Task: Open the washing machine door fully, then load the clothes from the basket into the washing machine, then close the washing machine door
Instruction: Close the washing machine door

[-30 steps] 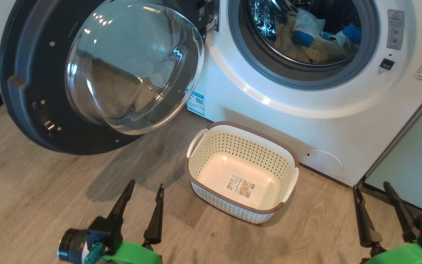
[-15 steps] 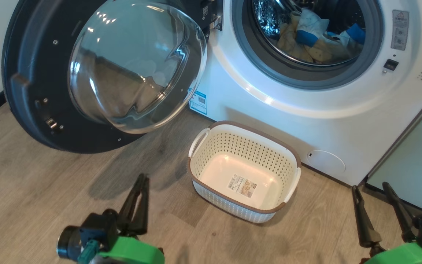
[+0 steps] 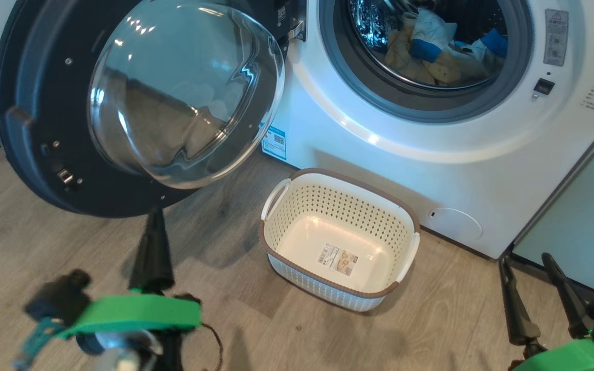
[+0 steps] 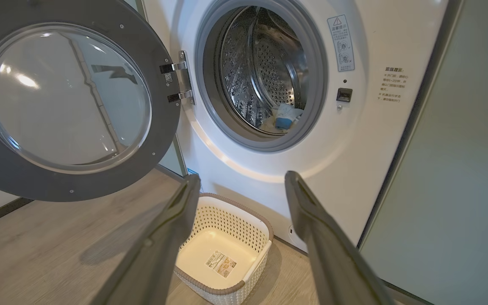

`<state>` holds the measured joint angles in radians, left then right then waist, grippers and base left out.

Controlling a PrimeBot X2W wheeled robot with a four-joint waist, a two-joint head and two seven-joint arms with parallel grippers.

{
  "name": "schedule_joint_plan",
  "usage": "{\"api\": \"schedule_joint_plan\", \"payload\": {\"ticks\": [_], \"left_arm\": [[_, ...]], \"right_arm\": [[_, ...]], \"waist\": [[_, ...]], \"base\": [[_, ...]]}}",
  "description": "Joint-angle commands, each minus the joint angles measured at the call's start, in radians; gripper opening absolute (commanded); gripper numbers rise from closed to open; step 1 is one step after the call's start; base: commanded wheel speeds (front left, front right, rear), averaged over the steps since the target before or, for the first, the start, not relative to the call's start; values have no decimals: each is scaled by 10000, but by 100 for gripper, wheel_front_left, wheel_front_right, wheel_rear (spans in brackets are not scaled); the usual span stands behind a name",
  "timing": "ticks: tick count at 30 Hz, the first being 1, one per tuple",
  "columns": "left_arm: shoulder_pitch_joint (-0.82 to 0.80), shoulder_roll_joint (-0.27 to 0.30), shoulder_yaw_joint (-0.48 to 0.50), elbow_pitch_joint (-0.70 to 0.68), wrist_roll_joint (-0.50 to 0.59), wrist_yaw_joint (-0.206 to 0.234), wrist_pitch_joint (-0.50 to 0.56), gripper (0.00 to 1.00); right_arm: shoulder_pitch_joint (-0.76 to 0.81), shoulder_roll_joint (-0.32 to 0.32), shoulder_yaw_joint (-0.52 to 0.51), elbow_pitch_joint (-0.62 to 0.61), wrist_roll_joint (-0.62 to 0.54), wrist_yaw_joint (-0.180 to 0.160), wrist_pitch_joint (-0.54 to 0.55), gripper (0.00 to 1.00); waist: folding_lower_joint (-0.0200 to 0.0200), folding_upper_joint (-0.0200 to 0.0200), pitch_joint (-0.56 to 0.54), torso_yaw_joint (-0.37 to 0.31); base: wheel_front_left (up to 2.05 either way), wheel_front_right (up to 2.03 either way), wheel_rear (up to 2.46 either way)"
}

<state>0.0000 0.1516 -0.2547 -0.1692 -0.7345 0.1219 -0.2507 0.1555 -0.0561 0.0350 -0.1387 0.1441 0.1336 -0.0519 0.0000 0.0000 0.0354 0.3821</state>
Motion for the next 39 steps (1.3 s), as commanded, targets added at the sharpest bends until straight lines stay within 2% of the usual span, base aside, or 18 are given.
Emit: {"api": "schedule_joint_plan", "payload": {"ticks": [1,5,9,14,15,17,18,27,32,39], "left_arm": [[-371,-277,955,-595,-688,-613,-110,0],[-683,-562,2017,-878,-2105,-1587,-110,0],[-1191,-308,2835,-966,-3251,-1980,-3,0],[-1924,477,3935,-738,-4401,-2055,488,0],[-1924,477,3935,-738,-4401,-2055,488,0],[-2226,877,4337,-545,-4691,-2036,696,0],[-2552,1142,4679,-300,-5059,-2028,860,0],[-3878,2360,6066,2187,-6519,-2135,1487,0],[-4659,2731,6582,3728,-7303,-2288,1706,0],[-5286,3148,6718,5305,-7607,-2439,1946,0]], "right_arm": [[-298,-177,139,-413,110,-29,54,100],[-284,-161,163,-458,178,-29,92,100],[-274,-150,186,-475,232,-29,114,100],[-267,-163,149,-549,279,-29,135,100],[-267,-163,149,-549,279,-29,135,100],[-263,-177,107,-587,292,-29,141,100],[-264,-205,80,-619,300,-29,142,100],[-363,-417,72,-752,350,-29,276,100],[-432,-596,63,-840,399,-29,382,100],[-433,-831,13,-1054,449,-29,580,100]], "waist": [[0,0,3,-5],[0,0,-26,-42],[0,0,-42,-105],[0,0,52,-202],[0,0,52,-202],[0,0,127,-236],[0,0,199,-264],[0,0,547,-465],[0,0,774,-624],[0,0,1027,-836]], "base": [[0,0,0],[0,0,0],[0,0,0],[0,0,0],[0,0,0],[0,0,0],[0,0,0],[0,0,0],[0,0,0],[0,0,0]]}}
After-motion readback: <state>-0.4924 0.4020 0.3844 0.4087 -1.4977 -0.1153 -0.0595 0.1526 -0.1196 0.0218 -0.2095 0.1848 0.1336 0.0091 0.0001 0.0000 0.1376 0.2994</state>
